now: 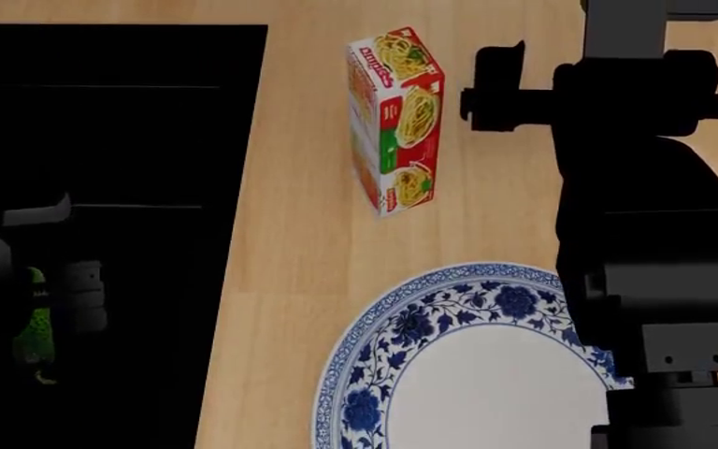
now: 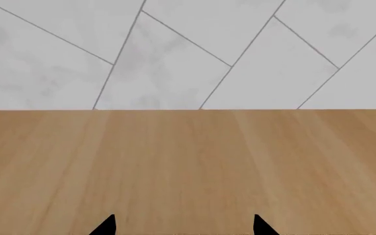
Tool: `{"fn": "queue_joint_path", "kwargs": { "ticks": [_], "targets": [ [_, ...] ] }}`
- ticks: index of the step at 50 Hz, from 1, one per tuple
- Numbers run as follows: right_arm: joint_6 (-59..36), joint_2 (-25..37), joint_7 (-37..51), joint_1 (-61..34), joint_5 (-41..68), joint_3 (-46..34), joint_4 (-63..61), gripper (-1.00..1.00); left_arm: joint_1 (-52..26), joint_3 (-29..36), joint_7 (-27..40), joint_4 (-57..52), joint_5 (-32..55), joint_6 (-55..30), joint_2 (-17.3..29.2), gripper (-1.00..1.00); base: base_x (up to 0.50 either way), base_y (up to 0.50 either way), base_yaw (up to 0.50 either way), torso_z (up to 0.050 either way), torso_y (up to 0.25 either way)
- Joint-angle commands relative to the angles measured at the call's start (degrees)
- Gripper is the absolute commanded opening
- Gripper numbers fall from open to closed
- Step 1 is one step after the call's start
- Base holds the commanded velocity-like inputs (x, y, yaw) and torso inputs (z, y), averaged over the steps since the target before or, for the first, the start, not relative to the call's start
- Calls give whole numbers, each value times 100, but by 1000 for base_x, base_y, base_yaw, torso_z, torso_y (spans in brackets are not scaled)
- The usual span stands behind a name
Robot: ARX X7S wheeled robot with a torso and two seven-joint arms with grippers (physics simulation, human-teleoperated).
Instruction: Pick the cucumber from the sink and place it on the plate located on the counter
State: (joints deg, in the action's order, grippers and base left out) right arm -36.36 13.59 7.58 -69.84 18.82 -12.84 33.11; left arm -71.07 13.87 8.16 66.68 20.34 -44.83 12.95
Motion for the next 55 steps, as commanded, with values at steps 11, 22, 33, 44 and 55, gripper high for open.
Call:
{"fn": "queue_joint_path", "kwargs": {
  "ticks": [11, 22, 33, 44, 55],
  "targets": [
    [-1, 19, 26, 28, 44, 2, -22, 100, 168, 53, 61, 191, -281, 168, -12, -100, 1, 0, 0, 0, -2],
    [-51, 70, 51, 98, 86, 21, -145, 100, 316, 33, 158, -391, -218, -178, 48, -100, 0, 0, 0, 0, -2],
    [-171, 89, 93, 98, 140, 34, -314, 100, 509, -176, 452, -2334, 140, -1370, 242, -100, 0, 0, 0, 0, 0],
    [-280, 154, 137, 130, 203, 78, -507, 100, 582, -363, 589, -3355, 377, -1917, 430, -100, 0, 0, 0, 0, 0],
    [-490, 305, 236, 283, 325, 209, -907, 100, 1079, -645, 739, -5349, 908, -3043, 789, -100, 0, 0, 0, 0, 0]
  ]
}}
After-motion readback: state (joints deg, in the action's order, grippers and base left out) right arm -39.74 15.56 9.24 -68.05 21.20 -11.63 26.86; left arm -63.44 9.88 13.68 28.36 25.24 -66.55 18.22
